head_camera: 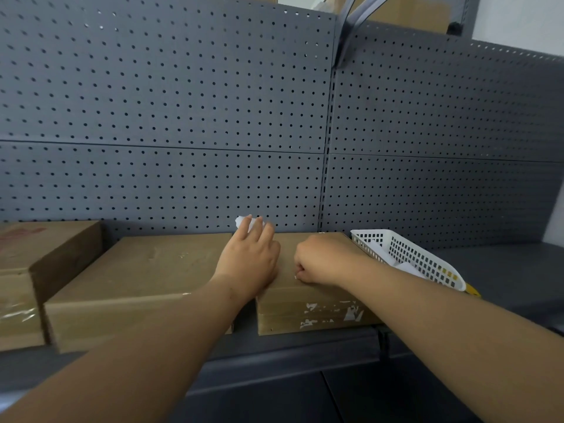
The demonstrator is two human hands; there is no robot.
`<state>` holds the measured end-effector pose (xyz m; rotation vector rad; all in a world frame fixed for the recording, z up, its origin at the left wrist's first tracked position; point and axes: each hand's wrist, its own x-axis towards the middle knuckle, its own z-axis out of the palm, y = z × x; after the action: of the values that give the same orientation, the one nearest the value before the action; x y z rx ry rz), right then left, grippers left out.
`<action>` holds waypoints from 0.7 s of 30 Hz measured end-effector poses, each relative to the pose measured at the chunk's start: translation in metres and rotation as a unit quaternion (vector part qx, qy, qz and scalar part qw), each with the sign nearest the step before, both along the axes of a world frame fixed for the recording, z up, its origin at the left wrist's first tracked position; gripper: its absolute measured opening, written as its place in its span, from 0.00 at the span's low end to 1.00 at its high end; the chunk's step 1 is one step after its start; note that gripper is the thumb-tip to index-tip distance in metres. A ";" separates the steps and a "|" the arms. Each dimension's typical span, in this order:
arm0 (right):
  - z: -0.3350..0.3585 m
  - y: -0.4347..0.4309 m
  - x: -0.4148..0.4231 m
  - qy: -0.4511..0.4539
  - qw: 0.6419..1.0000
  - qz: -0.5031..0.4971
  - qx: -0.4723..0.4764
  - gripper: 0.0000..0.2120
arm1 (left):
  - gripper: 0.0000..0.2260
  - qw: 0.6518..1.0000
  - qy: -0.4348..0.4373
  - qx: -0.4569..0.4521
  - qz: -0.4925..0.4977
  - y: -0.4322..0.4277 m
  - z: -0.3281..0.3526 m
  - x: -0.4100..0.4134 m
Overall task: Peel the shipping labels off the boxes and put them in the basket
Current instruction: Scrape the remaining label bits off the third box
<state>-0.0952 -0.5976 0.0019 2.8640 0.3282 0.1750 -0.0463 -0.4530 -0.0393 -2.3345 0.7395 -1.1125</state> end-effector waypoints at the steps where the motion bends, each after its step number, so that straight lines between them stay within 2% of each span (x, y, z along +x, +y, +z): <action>1: -0.003 0.000 0.002 -0.003 1.000 -0.005 0.011 0.10 | 0.12 1.000 -0.003 0.000 0.000 -0.001 -0.001 0.000; 7: -0.007 -0.007 0.004 -0.005 0.993 -0.044 0.108 0.07 | 0.15 1.000 -0.012 -0.001 0.029 0.001 -0.004 0.000; 12: 0.002 -0.015 0.006 0.055 0.968 -0.089 0.229 0.08 | 0.16 1.000 -0.001 -0.005 0.016 -0.001 -0.005 0.002; 17: -0.001 -0.004 0.004 0.008 0.990 -0.071 0.125 0.07 | 0.11 1.000 0.020 0.003 0.003 0.000 -0.003 0.004; 21: -0.003 -0.002 0.008 0.000 0.990 -0.093 0.109 0.09 | 0.10 1.000 0.022 0.003 0.004 -0.001 -0.003 0.003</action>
<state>-0.0873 -0.5997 -0.0006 3.0890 0.0409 0.1871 -0.0431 -0.4544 -0.0424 -2.3621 0.7473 -1.0560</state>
